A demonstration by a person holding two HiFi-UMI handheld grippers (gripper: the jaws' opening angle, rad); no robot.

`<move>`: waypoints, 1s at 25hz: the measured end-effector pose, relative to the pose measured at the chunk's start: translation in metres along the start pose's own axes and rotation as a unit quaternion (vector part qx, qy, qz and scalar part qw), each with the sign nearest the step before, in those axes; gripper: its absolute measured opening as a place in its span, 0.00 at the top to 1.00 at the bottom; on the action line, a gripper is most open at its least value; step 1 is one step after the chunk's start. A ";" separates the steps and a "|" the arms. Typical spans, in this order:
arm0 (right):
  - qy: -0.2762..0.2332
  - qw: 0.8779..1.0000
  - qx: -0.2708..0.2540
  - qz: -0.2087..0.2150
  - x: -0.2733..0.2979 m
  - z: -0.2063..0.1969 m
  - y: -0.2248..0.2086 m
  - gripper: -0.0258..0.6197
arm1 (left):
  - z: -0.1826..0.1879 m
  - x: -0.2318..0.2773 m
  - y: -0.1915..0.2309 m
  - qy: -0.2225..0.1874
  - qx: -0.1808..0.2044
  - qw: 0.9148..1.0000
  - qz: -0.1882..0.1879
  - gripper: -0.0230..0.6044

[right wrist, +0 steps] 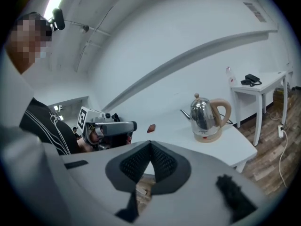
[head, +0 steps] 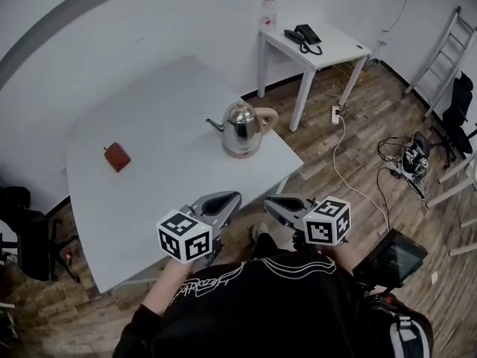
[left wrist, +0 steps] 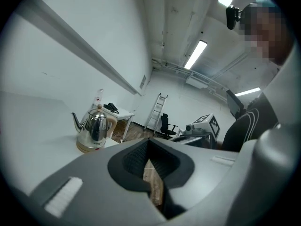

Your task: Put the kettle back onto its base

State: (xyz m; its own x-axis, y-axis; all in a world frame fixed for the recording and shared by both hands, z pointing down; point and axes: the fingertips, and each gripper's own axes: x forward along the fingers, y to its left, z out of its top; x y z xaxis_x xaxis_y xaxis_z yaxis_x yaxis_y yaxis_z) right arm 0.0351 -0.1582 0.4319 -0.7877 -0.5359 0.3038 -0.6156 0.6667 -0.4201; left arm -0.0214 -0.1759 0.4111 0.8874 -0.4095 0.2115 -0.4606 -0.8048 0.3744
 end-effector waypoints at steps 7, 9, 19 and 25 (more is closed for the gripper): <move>0.003 1.000 0.003 0.008 0.002 -0.007 0.010 0.95 | -0.003 -0.010 -0.013 0.001 0.018 1.000 -0.009 0.95; 0.006 1.000 0.004 0.007 0.002 -0.010 0.011 0.95 | -0.004 -0.011 -0.014 0.003 0.021 1.000 -0.006 0.95; 0.019 1.000 0.024 -0.003 -0.002 -0.028 0.006 0.95 | -0.016 -0.011 -0.018 -0.005 -0.028 0.999 -0.027 0.95; 0.021 0.999 0.025 -0.006 -0.002 -0.032 0.003 0.95 | -0.019 -0.008 -0.019 -0.001 -0.041 0.998 -0.036 0.95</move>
State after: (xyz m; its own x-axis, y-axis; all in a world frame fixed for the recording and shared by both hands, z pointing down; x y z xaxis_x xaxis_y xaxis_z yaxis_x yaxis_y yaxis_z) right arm 0.0342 -0.1386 0.4570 -0.7817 -0.5208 0.3430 -0.6233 0.6332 -0.4589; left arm -0.0205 -0.1487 0.4197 0.9186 -0.3527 0.1786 -0.3947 -0.7945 0.4615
